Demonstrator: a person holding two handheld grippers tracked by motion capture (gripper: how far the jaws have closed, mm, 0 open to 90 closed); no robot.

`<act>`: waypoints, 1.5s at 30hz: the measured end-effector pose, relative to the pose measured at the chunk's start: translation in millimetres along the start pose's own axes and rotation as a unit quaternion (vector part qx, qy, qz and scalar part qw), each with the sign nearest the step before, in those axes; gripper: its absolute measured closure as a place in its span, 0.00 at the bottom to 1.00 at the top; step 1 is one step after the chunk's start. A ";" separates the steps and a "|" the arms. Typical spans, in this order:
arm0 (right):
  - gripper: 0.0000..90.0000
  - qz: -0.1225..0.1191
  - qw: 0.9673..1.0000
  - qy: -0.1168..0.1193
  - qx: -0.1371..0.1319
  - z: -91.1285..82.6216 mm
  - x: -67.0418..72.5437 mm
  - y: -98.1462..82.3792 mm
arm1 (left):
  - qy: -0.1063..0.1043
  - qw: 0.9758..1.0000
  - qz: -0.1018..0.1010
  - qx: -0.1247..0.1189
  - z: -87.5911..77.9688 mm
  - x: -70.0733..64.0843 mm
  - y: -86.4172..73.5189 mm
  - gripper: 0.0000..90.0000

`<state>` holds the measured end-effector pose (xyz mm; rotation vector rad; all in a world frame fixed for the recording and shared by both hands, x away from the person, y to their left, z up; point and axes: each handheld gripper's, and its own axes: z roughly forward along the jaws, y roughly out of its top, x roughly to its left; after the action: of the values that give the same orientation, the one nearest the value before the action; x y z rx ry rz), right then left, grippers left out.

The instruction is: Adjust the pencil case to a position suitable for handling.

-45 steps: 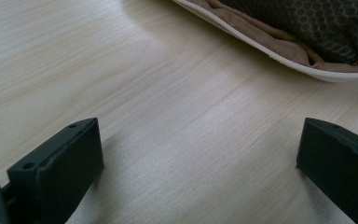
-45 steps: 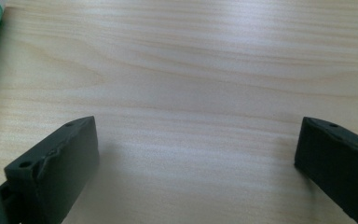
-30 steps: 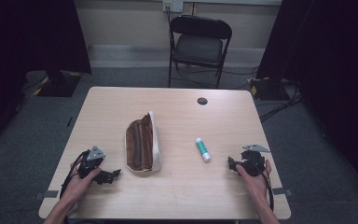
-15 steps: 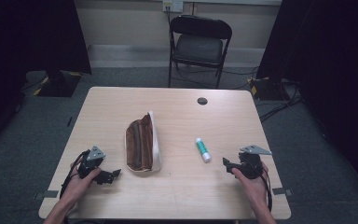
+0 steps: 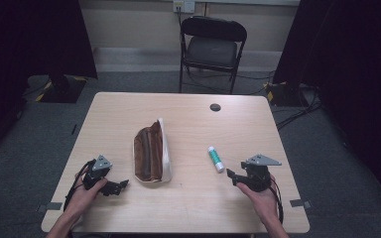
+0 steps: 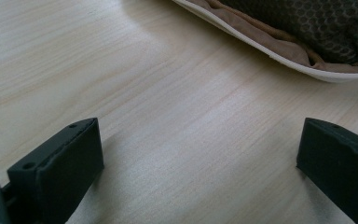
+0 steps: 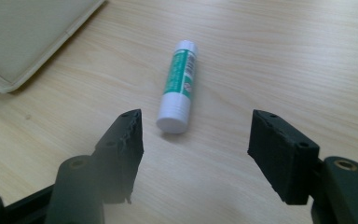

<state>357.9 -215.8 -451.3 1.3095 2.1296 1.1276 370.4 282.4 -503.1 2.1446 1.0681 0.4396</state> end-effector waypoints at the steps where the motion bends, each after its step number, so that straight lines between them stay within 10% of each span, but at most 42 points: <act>1: 0.40 -0.007 1.000 0.010 0.001 1.3 4.7 1.3 | 0.000 1.000 0.000 0.000 0.0 0.0 0.0 0.00; 25: 0.41 -0.077 0.991 0.108 0.007 16.2 68.0 13.3 | 0.000 1.000 0.001 0.001 -0.1 0.0 0.0 0.00; 45: 0.39 -0.129 0.976 0.175 0.002 39.7 132.2 32.3 | 0.000 1.000 0.000 0.000 0.0 -0.1 0.0 0.00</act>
<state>338.8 -75.8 -439.2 0.8458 2.4636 1.3160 370.3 282.4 -503.0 2.1442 1.0691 0.4398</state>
